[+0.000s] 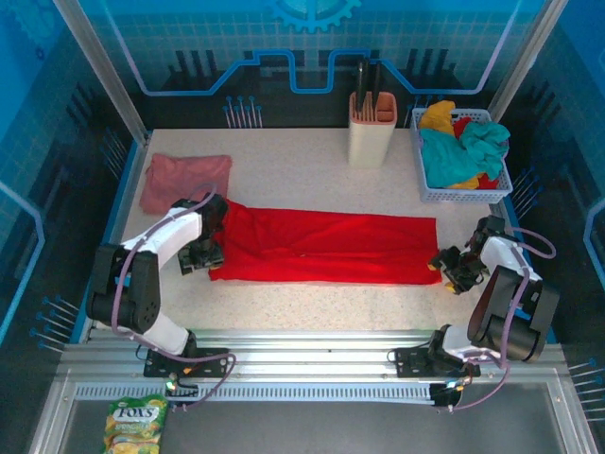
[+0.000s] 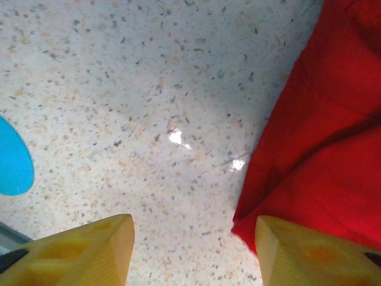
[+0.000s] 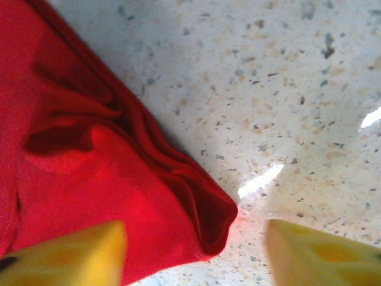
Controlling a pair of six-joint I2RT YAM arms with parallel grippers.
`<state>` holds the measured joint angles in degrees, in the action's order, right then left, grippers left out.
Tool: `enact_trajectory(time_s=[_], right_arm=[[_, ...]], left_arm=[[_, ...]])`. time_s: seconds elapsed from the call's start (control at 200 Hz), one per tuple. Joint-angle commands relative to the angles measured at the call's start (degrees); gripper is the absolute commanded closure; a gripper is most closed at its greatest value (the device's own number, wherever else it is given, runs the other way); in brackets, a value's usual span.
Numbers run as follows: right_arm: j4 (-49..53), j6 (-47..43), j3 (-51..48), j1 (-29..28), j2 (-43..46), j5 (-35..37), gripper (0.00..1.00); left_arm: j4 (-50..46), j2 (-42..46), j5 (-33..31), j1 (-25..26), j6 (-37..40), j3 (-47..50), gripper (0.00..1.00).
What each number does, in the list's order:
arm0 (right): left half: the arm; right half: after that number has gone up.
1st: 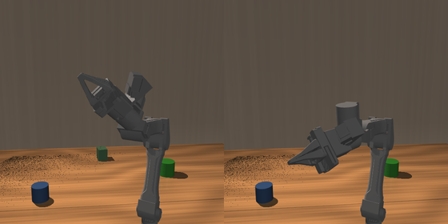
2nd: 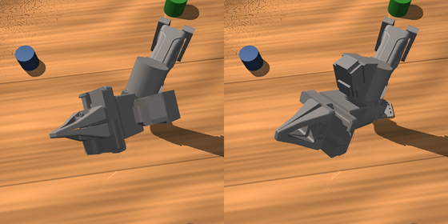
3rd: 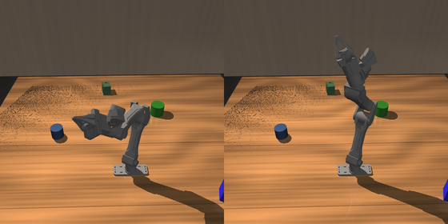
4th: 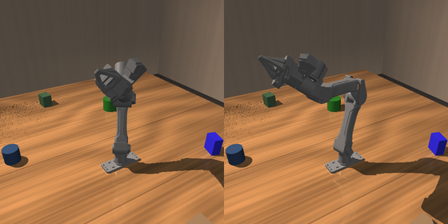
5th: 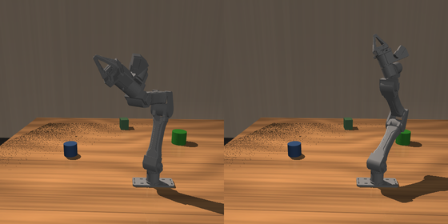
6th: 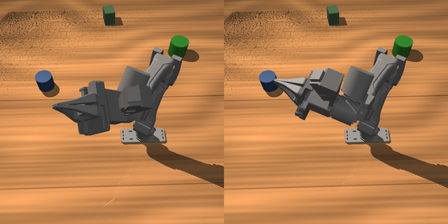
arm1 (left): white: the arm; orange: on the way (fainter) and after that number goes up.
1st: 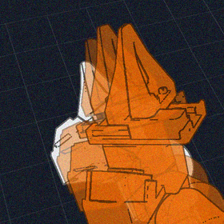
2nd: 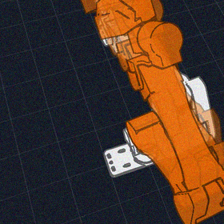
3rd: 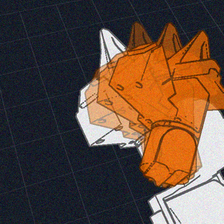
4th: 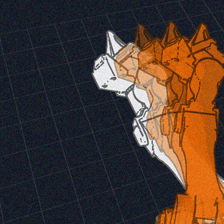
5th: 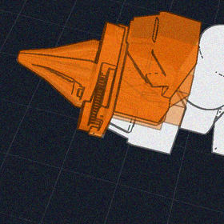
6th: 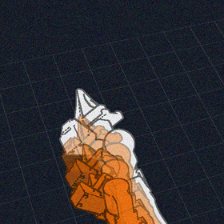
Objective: Fold and stack the t-shirts
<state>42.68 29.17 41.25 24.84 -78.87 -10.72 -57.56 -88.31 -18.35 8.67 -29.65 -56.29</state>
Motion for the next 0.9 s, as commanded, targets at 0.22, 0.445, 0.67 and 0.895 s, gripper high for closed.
enact_trajectory(time_s=[0.22, 0.445, 0.67, 0.895], right_arm=[[3.5, -0.7, 3.7, -3.8, 7.9, -0.4, 0.00], [4.2, -0.8, 5.8, -7.2, 9.1, -1.6, 0.00], [3.2, -0.6, 6.0, -8.2, 8.7, -4.0, 0.00], [2.2, -1.0, 5.6, -8.3, 7.6, -5.3, 0.00]], left_arm=[[8.1, -0.2, 12.4, -1.2, 8.0, -13.4, 0.50], [17.1, -7.0, 18.3, 0.2, 4.9, -13.6, 0.52], [21.3, -13.9, 10.8, 2.4, 12.5, -16.5, 0.63], [23.7, -17.4, 5.6, 3.0, 16.9, -18.9, 0.64]])
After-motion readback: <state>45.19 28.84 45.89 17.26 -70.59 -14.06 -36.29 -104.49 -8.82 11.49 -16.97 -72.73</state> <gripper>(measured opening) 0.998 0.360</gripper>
